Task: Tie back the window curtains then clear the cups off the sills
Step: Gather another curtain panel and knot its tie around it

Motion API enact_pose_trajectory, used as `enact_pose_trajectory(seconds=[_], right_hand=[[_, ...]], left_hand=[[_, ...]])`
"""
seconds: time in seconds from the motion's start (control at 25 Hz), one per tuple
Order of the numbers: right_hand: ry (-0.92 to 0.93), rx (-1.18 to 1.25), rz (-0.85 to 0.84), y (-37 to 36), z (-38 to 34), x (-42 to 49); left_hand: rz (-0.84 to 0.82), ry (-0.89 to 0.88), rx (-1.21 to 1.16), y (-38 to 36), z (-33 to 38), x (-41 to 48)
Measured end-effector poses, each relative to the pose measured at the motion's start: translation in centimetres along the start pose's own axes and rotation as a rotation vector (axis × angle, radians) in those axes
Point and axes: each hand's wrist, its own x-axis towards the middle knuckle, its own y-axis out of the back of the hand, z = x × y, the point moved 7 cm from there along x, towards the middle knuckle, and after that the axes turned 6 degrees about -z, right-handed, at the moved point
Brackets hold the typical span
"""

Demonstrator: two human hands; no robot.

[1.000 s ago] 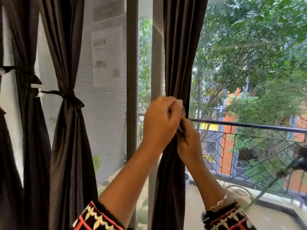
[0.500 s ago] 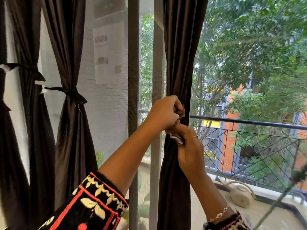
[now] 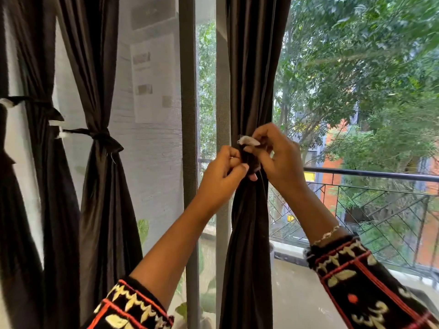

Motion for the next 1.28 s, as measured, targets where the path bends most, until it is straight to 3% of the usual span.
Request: enact_pose_trajectory(seconds=[0.12,0.32,0.56,0.84,1.08,1.2,1.28], right_hand=[[0.022,0.006,-0.035,-0.8,0.1,0.3],[0.225,-0.161,-0.014,-1.2,-0.8,-0.2],[0.225,-0.245,-0.153,-2.5,-1.4,-1.7],[0.183,-0.433,-0.304,-4.1,-1.8,-1.5],[0.137,-0.577,-0.453,-4.2,-1.4,-1.2],[0.053,-0.391,-0.483,-3.5,-0.5,-1.5],[-0.116,-0.153,-0.351,-1.8,0.1,-2.2]], left_hand=[[0.060,-0.020,0.003,0.0,-0.7,-0.5],[0.108,-0.042,-0.012,0.5,-1.0,-0.8],[0.139,-0.027,0.096,1.6,-1.7,-1.1],[0.375,-0.011,0.656,2.6,0.3,-1.9],[0.338,-0.204,1.098,0.3,1.6,-1.7],[0.219,-0.078,1.066,0.3,1.6,-0.9],[0.154,0.076,1.012,1.1,0.8,-0.4]])
